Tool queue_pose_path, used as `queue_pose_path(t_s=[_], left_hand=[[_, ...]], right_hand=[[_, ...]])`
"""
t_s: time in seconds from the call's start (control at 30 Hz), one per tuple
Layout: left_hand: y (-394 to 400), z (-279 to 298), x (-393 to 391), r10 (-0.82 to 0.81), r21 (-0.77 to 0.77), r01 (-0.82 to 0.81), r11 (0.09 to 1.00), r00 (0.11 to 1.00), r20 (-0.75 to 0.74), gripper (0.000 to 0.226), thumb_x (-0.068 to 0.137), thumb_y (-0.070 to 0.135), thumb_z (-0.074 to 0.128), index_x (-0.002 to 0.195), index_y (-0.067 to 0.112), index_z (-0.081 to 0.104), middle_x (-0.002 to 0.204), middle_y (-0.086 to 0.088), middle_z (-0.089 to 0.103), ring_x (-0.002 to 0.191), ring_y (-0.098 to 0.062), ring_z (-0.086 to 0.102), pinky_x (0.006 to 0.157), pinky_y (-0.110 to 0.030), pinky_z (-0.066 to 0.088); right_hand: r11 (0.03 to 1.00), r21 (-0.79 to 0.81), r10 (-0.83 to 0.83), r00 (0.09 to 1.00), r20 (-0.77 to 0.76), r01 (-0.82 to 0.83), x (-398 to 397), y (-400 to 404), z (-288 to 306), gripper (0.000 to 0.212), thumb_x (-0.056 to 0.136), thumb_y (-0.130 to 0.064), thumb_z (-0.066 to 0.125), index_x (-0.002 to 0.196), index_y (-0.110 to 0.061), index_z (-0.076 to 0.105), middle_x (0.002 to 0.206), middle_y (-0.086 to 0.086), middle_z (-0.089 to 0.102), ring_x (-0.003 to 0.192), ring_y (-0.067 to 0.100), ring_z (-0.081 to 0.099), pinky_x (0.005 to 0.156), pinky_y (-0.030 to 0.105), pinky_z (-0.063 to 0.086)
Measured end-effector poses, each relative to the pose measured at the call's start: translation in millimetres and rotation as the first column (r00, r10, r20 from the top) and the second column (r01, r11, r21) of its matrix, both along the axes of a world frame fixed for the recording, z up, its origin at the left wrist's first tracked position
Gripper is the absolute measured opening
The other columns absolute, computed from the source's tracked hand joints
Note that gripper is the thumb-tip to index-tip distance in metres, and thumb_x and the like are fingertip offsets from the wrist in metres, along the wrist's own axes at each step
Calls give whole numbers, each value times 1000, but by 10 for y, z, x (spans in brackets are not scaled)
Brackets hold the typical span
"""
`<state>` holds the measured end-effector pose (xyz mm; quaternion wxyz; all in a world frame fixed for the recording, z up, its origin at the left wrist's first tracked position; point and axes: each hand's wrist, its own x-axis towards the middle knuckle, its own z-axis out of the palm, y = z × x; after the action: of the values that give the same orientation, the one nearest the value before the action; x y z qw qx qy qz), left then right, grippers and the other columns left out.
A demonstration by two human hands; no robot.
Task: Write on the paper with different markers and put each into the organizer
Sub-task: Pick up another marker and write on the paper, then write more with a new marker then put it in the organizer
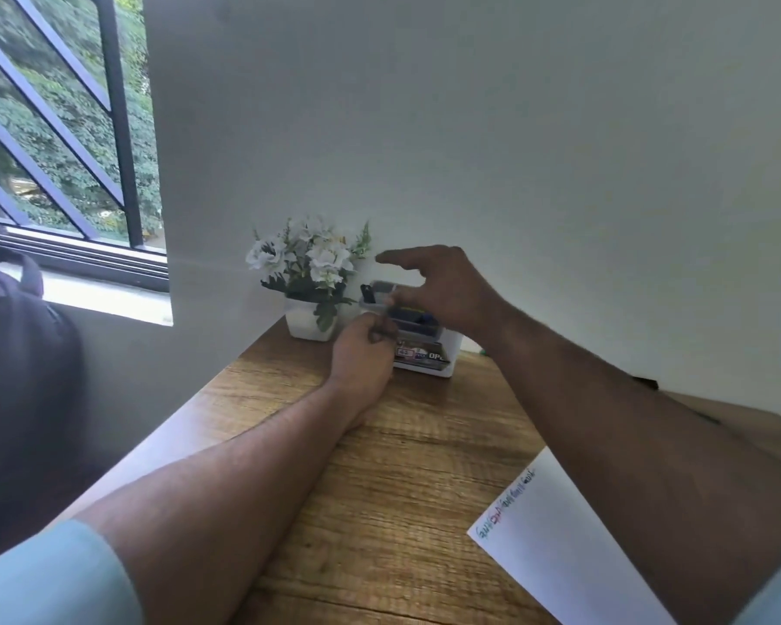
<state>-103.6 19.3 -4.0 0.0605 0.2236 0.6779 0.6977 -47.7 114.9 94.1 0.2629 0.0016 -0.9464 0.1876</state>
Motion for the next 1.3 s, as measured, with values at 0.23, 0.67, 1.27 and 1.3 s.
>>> queue_pose_path(t_s=[0.23, 0.67, 1.27, 1.3], left_hand=[[-20, 53, 221, -179, -212, 124, 969, 947, -265, 17, 88, 3, 58, 86, 18, 67, 87, 5, 66, 78, -7, 59, 78, -26, 52], [263, -40, 849, -534, -398, 396, 827, 773, -341, 19, 92, 22, 61, 109, 20, 68, 100, 6, 67, 90, -5, 61, 78, -17, 48], [204, -7, 921, -526, -418, 348, 839, 713, -463, 45, 91, 39, 59, 134, 31, 48, 123, 10, 53, 105, -4, 53, 83, -14, 46], [179, 5, 963, -525, -395, 362, 844, 707, -474, 54, 89, 47, 57, 138, 34, 40, 127, 12, 46, 108, -3, 50, 85, -17, 46]], right_hand=[[982, 70, -165, 976, -139, 176, 758, 580, -85, 15, 78, -4, 73, 92, -10, 76, 89, 3, 73, 79, 9, 62, 80, 25, 49], [856, 182, -516, 781, 352, 484, 1728, 1573, -697, 33, 79, -9, 69, 107, -27, 72, 111, -2, 65, 96, 12, 56, 80, 22, 39], [965, 121, -231, 972, -46, 235, 1699, 954, -352, 16, 83, -5, 65, 93, -18, 64, 92, 0, 61, 86, 17, 62, 78, 28, 50], [988, 10, -155, 986, -59, 156, 1715, 788, -278, 20, 81, -3, 69, 87, -21, 62, 88, -3, 61, 83, 14, 63, 74, 20, 49]])
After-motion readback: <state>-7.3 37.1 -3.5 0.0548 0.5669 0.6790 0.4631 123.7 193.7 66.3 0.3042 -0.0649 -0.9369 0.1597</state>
